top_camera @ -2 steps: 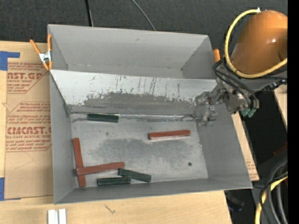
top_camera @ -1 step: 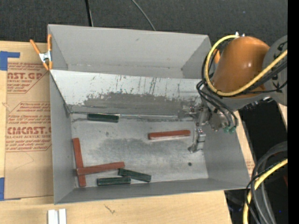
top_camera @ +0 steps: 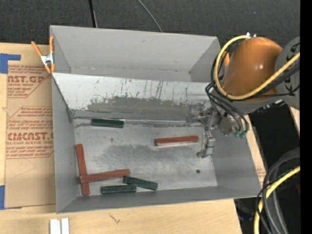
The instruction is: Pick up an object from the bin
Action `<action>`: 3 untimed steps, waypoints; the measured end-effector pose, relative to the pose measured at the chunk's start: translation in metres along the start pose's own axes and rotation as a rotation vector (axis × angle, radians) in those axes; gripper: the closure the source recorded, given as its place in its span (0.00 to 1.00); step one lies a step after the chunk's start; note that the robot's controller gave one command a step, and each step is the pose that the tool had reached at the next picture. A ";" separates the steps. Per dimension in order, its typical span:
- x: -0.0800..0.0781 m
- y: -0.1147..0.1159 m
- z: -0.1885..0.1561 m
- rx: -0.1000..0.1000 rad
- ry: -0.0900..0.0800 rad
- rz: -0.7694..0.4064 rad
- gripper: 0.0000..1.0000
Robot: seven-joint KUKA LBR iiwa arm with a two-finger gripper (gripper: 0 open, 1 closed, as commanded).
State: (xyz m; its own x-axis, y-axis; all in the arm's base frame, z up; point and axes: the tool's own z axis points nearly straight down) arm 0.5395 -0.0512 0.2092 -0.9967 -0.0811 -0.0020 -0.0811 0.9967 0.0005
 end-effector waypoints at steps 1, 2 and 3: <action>-0.004 -0.002 0.047 0.002 -0.008 -0.006 0.00; -0.035 0.014 0.117 0.000 0.000 0.164 1.00; -0.035 0.014 0.117 0.000 0.000 0.164 1.00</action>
Offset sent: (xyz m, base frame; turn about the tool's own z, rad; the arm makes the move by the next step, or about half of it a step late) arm 0.0337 0.0160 -0.1161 0.1653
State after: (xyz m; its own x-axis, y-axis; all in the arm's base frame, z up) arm 0.5735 -0.0343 0.0927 -0.9966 0.0825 -0.0017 0.0825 0.9966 0.0004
